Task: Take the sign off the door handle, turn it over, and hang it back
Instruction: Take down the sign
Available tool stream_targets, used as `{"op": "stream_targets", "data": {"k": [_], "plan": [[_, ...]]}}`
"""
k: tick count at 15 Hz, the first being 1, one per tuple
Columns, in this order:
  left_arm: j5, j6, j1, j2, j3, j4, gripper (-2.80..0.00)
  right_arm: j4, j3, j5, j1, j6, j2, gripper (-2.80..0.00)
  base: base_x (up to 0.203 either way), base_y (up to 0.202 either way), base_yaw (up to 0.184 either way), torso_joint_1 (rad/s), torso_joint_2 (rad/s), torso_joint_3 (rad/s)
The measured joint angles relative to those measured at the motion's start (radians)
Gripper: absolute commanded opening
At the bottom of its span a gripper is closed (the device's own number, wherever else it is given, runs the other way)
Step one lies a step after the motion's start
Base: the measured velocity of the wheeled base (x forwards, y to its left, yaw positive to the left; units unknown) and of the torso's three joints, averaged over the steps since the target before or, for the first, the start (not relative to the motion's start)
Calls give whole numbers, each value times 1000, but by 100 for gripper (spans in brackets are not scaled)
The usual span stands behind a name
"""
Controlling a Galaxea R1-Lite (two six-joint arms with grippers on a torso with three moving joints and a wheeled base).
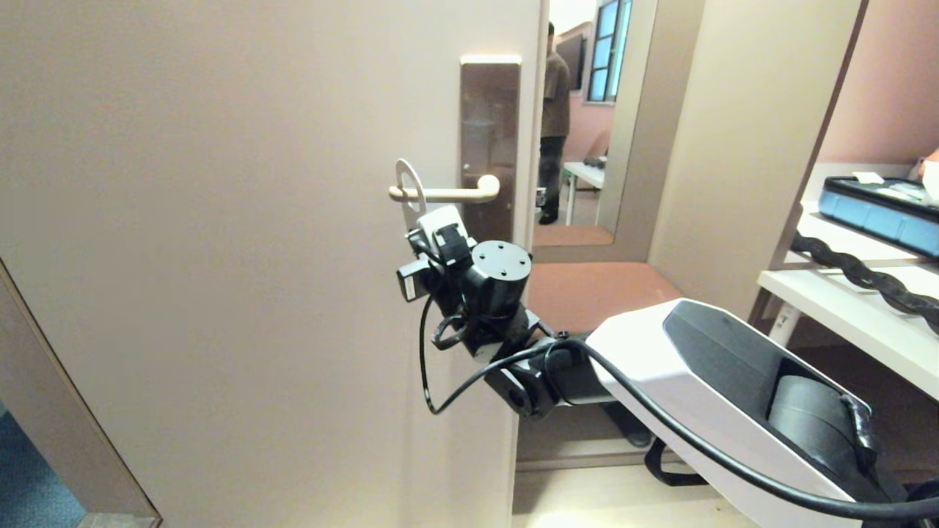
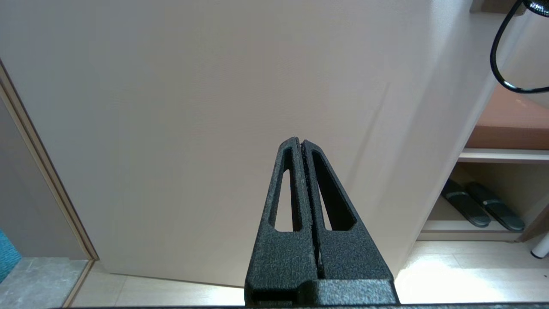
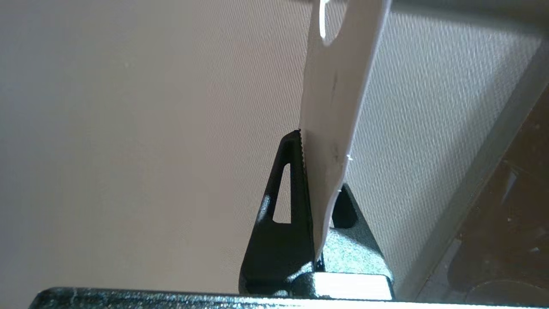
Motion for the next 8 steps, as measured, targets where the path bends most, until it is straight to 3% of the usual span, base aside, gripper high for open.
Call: {"op": "stream_targets", "data": {"k": [8], "plan": [[1,0,0,0,0,0,-280,9,-49,0,8,-10,21,-280,0,0,0,0,0,0]]}}
